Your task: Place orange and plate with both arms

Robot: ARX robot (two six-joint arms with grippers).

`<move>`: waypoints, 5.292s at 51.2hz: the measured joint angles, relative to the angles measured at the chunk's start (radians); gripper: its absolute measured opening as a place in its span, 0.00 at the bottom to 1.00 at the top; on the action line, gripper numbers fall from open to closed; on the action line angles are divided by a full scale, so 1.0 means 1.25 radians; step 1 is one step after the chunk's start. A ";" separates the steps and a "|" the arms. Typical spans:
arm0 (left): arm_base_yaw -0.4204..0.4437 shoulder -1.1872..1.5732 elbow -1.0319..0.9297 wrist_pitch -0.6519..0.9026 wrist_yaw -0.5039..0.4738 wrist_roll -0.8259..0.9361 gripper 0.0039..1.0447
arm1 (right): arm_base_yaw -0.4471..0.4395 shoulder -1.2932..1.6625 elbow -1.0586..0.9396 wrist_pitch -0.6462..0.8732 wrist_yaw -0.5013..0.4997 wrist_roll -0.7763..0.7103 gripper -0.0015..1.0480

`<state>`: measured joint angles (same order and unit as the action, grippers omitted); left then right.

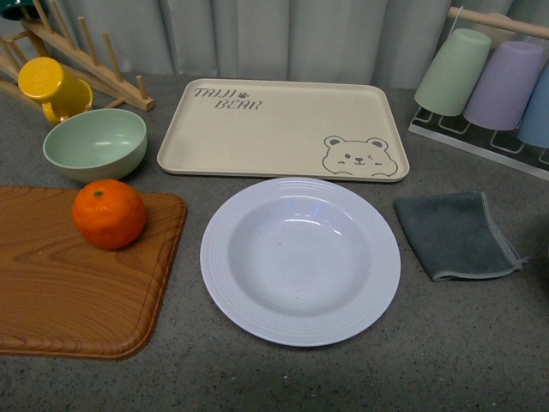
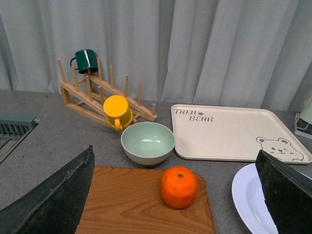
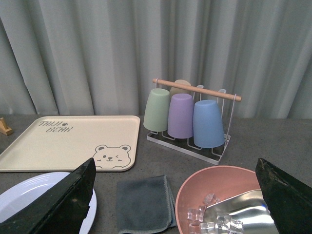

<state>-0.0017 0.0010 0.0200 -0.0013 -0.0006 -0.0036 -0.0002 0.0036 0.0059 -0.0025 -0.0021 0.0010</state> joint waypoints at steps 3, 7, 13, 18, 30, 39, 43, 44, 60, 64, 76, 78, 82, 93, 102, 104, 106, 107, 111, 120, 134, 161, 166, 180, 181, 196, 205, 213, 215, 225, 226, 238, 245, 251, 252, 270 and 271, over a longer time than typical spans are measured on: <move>0.000 0.000 0.000 0.000 0.000 0.000 0.94 | 0.000 0.000 0.000 0.000 0.000 0.000 0.91; 0.000 0.000 0.000 0.000 0.000 0.000 0.94 | 0.000 0.000 0.000 0.000 0.000 0.000 0.91; 0.000 0.000 0.000 0.000 0.000 0.000 0.94 | 0.000 0.000 0.000 0.000 0.000 0.000 0.91; 0.000 0.000 0.000 0.000 0.000 0.000 0.94 | 0.000 0.000 0.000 0.000 0.000 0.000 0.91; 0.000 0.000 0.000 0.000 0.000 0.000 0.94 | 0.000 0.000 0.000 0.000 0.000 0.000 0.91; 0.000 0.000 0.000 0.000 0.000 0.000 0.94 | 0.000 0.000 0.000 0.000 0.000 0.000 0.91; 0.000 0.000 0.000 0.000 0.000 0.000 0.94 | 0.000 0.000 0.000 0.000 0.000 0.000 0.91; 0.000 0.000 0.000 0.000 0.000 0.000 0.94 | 0.000 0.000 0.000 0.000 0.000 0.000 0.91; -0.112 0.179 0.044 -0.123 -0.384 -0.170 0.94 | 0.000 0.000 0.000 0.000 0.000 0.000 0.91; -0.098 0.294 0.059 -0.045 -0.381 -0.201 0.94 | 0.000 0.000 0.000 0.000 0.000 0.000 0.91; -0.107 0.839 0.225 0.218 -0.224 -0.260 0.94 | 0.000 0.000 0.000 0.000 0.000 0.000 0.91; -0.112 0.909 0.251 0.233 -0.204 -0.266 0.94 | 0.000 0.000 0.000 0.000 0.000 0.000 0.91; -0.123 1.061 0.317 0.263 -0.173 -0.272 0.94 | 0.000 0.000 0.000 0.000 0.000 0.000 0.91; -0.153 1.300 0.447 0.251 -0.091 -0.252 0.94 | 0.000 0.000 0.000 0.000 0.000 0.000 0.91; -0.152 1.386 0.504 0.245 -0.057 -0.247 0.94 | 0.000 0.000 0.000 0.000 0.000 0.000 0.91; -0.152 1.400 0.516 0.240 -0.056 -0.242 0.94 | 0.000 0.000 0.000 0.000 0.000 0.000 0.91; -0.150 1.409 0.526 0.234 -0.055 -0.238 0.94 | 0.000 0.000 0.000 0.000 0.000 0.000 0.91; -0.150 1.415 0.531 0.230 -0.053 -0.237 0.94 | 0.000 0.000 0.000 0.000 0.000 0.000 0.91; -0.146 1.432 0.546 0.230 -0.041 -0.231 0.94 | 0.000 0.000 0.000 0.000 0.000 0.000 0.91; -0.136 1.476 0.580 0.208 -0.045 -0.226 0.94 | 0.000 0.000 0.000 0.000 0.000 0.000 0.91; -0.107 1.537 0.623 0.192 -0.038 -0.221 0.94 | 0.000 0.000 0.000 0.000 0.000 0.000 0.91; -0.082 1.603 0.672 0.186 -0.032 -0.214 0.70 | 0.000 0.000 0.000 0.000 0.000 0.000 0.91; -0.079 1.601 0.672 0.186 -0.026 -0.215 0.65 | 0.000 0.000 0.000 0.000 0.000 0.000 0.91; -0.113 1.498 0.657 0.141 -0.045 -0.256 0.63 | 0.000 0.000 0.000 0.000 0.000 0.000 0.91; -0.122 1.487 0.658 0.139 -0.045 -0.262 0.63 | 0.000 0.000 0.000 0.000 0.000 0.000 0.91; -0.265 1.494 0.698 0.123 -0.045 -0.320 0.63 | 0.000 0.000 0.000 0.000 0.000 0.000 0.91; -0.335 1.529 0.729 0.117 -0.045 -0.359 0.63 | 0.000 0.000 0.000 0.000 0.000 0.000 0.91; -0.393 1.563 0.771 0.118 -0.050 -0.383 0.63 | 0.000 0.000 0.000 0.000 0.000 0.000 0.91; -0.405 1.575 0.779 0.118 -0.051 -0.386 0.63 | 0.000 0.000 0.000 0.000 0.000 0.000 0.91; -0.443 1.630 0.789 0.118 -0.055 -0.410 0.63 | 0.000 0.000 0.000 0.000 0.000 0.000 0.91; -0.446 1.637 0.789 0.118 -0.055 -0.414 0.63 | 0.000 0.000 0.000 0.000 0.000 0.000 0.91; -0.471 1.680 0.797 0.122 -0.076 -0.421 0.63 | 0.000 0.000 0.000 0.000 0.000 0.000 0.91; -0.474 1.681 0.803 0.122 -0.077 -0.427 0.66 | 0.000 0.000 0.000 0.000 0.000 0.000 0.91; -0.474 1.679 0.803 0.122 -0.081 -0.426 0.84 | 0.000 0.000 0.000 0.000 0.000 0.000 0.91; -0.473 1.676 0.803 0.122 -0.083 -0.426 0.88 | 0.000 0.000 0.000 0.000 0.000 0.000 0.91; -0.418 1.479 0.778 0.089 -0.192 -0.397 0.94 | 0.000 0.000 0.000 0.000 0.000 0.000 0.91; -0.414 1.469 0.774 0.090 -0.196 -0.396 0.94 | 0.000 0.000 0.000 0.000 0.000 0.000 0.91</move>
<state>-0.5198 1.8370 0.9871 0.1108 -0.2455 -0.4980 -0.0002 0.0036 0.0059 -0.0025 -0.0021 0.0006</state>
